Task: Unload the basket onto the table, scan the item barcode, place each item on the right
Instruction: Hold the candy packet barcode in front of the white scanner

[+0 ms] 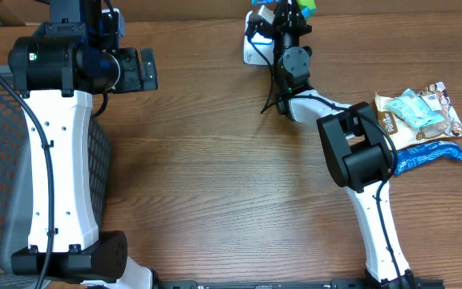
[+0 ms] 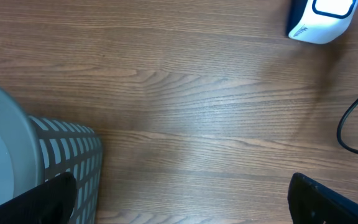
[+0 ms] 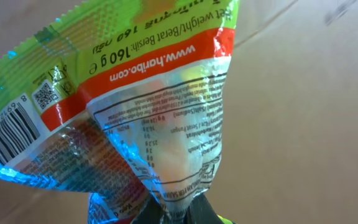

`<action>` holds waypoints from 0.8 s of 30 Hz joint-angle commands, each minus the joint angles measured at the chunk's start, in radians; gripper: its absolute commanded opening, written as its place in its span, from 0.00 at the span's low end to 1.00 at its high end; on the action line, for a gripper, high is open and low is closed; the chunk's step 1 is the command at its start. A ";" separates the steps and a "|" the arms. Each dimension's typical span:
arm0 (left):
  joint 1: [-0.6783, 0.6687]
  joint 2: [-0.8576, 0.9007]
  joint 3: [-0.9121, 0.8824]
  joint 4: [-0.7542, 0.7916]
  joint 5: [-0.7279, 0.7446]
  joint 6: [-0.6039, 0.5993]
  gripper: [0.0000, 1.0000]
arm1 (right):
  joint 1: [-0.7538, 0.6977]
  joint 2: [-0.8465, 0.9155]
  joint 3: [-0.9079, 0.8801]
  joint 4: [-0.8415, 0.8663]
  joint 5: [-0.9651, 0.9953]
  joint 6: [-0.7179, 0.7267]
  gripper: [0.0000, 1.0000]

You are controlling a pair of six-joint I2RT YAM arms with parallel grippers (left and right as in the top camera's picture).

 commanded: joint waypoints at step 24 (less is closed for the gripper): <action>0.005 -0.005 0.016 0.005 -0.010 0.019 0.99 | 0.021 -0.013 0.040 0.156 -0.133 -0.153 0.04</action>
